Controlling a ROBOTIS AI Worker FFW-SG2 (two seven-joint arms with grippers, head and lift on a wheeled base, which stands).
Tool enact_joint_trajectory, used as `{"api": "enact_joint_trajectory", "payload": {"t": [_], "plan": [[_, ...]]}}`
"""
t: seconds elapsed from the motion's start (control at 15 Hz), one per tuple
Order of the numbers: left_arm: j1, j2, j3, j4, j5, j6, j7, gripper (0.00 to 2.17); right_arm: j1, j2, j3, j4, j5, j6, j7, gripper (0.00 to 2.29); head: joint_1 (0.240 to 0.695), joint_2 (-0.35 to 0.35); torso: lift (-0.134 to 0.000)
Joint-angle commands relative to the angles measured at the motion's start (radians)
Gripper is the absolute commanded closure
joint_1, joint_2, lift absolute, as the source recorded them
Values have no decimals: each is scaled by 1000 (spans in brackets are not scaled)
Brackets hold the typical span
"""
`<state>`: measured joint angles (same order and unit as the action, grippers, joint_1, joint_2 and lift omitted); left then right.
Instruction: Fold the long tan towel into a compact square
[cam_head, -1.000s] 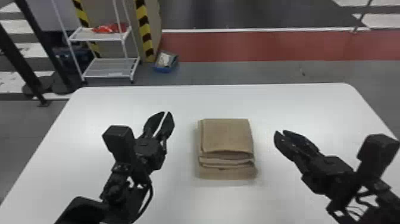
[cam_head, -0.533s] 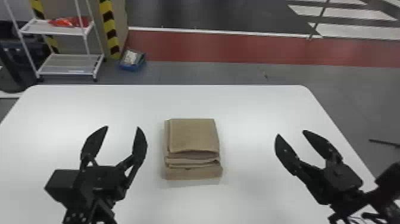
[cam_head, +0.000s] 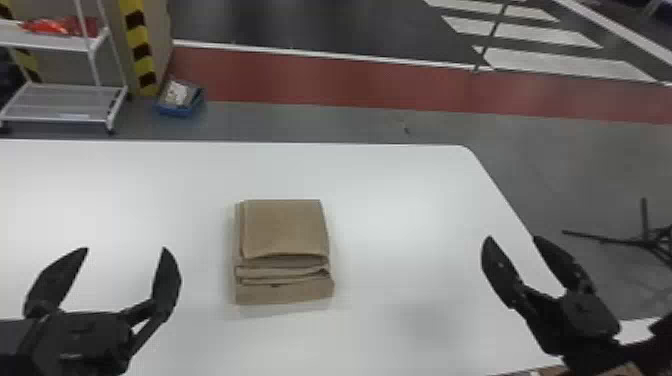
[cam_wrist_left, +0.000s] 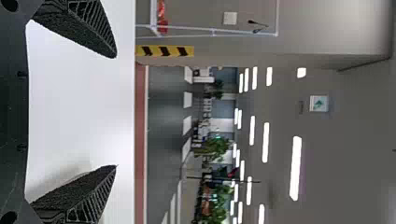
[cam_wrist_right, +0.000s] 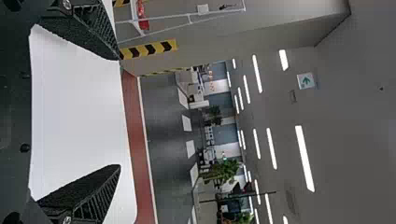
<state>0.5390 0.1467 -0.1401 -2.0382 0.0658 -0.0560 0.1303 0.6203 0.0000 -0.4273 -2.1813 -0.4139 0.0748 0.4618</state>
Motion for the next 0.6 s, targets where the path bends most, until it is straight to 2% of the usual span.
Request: {"api": "enact_joint_trajectory", "payload": {"t": [0.0,0.13,0.27,0.53], "plan": [[4,-18,37,-56,11,135,-41,26,9,1,71,-11,12,-5,-52,46,695,-211,-123],[16,-19,45,-76,2,126,-38,26,19,1,136,-35,44,-2,-110,49,695,-192,-123],[30,-19,53,-85,2,83,-21,26,22,1,183,-63,83,13,-133,46,695,-145,-123],[32,-15,53,-77,5,-37,11,26,24,1,229,-101,156,56,-124,49,695,-73,-123]]}}
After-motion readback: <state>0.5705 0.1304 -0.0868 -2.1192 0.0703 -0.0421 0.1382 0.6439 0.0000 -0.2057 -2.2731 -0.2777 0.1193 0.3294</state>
